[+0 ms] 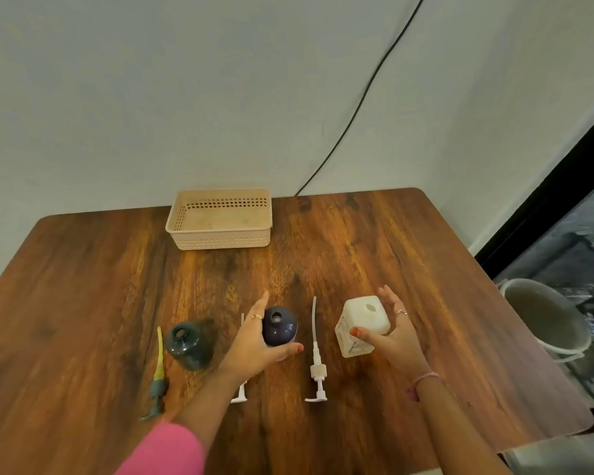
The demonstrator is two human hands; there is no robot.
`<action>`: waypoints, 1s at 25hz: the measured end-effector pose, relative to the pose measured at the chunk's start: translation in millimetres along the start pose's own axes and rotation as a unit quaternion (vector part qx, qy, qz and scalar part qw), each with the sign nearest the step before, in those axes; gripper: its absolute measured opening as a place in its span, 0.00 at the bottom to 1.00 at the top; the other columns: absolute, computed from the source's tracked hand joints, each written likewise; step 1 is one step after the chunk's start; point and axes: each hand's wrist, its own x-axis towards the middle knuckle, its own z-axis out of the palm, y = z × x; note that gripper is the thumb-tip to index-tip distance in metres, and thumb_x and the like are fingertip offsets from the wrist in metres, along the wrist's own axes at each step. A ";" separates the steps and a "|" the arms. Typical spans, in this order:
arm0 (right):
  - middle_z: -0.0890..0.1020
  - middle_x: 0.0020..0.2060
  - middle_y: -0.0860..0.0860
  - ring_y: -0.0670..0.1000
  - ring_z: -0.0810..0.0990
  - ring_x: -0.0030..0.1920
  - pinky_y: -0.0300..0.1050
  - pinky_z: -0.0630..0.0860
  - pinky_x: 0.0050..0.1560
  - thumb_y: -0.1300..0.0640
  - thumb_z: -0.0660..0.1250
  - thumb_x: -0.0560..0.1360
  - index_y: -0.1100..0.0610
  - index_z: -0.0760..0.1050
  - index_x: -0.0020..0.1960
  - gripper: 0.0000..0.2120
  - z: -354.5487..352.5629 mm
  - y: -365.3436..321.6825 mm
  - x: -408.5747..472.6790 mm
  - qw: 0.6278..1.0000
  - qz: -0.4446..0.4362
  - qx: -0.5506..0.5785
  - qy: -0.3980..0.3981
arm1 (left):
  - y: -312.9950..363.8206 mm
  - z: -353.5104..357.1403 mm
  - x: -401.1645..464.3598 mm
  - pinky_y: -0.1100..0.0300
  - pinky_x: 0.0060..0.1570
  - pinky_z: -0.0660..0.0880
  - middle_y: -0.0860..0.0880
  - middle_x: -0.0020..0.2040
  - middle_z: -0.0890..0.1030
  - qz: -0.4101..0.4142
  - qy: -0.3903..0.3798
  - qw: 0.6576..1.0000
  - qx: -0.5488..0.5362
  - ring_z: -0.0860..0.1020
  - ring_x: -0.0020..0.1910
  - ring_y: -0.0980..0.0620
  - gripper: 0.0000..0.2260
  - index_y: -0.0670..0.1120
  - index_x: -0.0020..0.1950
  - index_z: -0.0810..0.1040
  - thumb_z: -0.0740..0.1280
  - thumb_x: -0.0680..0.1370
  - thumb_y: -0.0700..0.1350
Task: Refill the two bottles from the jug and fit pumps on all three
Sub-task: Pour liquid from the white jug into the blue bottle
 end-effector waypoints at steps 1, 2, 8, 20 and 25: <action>0.66 0.68 0.44 0.49 0.71 0.64 0.46 0.76 0.59 0.39 0.78 0.53 0.48 0.55 0.75 0.56 1.6 -1.3 1.4 1.000 0.005 0.016 -0.007 | 0.7 2.1 0.0 0.54 0.69 0.67 0.54 0.76 0.60 -0.001 0.008 1.000 -0.026 0.63 0.73 0.51 0.52 0.57 0.77 0.49 0.79 0.62 0.56; 0.67 0.66 0.44 0.49 0.72 0.62 0.45 0.77 0.57 0.42 0.79 0.54 0.48 0.54 0.74 0.56 3.6 -0.8 3.6 1.000 0.007 0.017 -0.020 | 0.5 3.5 1.5 0.56 0.68 0.67 0.54 0.75 0.61 -0.002 0.026 0.999 -0.035 0.64 0.73 0.51 0.51 0.55 0.77 0.51 0.80 0.62 0.54; 0.74 0.61 0.47 0.48 0.74 0.61 0.34 0.78 0.48 0.48 0.82 0.55 0.47 0.59 0.71 0.50 13.4 22.8 6.3 0.998 0.012 0.048 -0.038 | -3.3 14.4 -0.2 0.65 0.59 0.68 0.51 0.70 0.68 -0.039 0.069 0.994 -0.072 0.69 0.69 0.50 0.45 0.50 0.74 0.57 0.80 0.64 0.44; 0.77 0.57 0.49 0.45 0.76 0.56 0.27 0.75 0.38 0.57 0.79 0.63 0.52 0.65 0.68 0.38 25.2 -6.0 21.2 0.999 -0.019 0.026 0.028 | 9.0 4.0 3.4 0.74 0.46 0.72 0.56 0.58 0.75 0.000 0.140 0.986 -0.090 0.75 0.55 0.56 0.37 0.52 0.65 0.67 0.81 0.61 0.45; 0.77 0.52 0.46 0.43 0.78 0.52 0.26 0.75 0.39 0.56 0.79 0.63 0.50 0.66 0.65 0.35 24.2 -70.9 31.0 0.993 -0.107 -0.017 0.036 | 58.2 -29.3 7.6 0.74 0.43 0.72 0.64 0.54 0.74 0.072 0.160 0.981 -0.082 0.75 0.53 0.62 0.36 0.56 0.62 0.67 0.81 0.60 0.47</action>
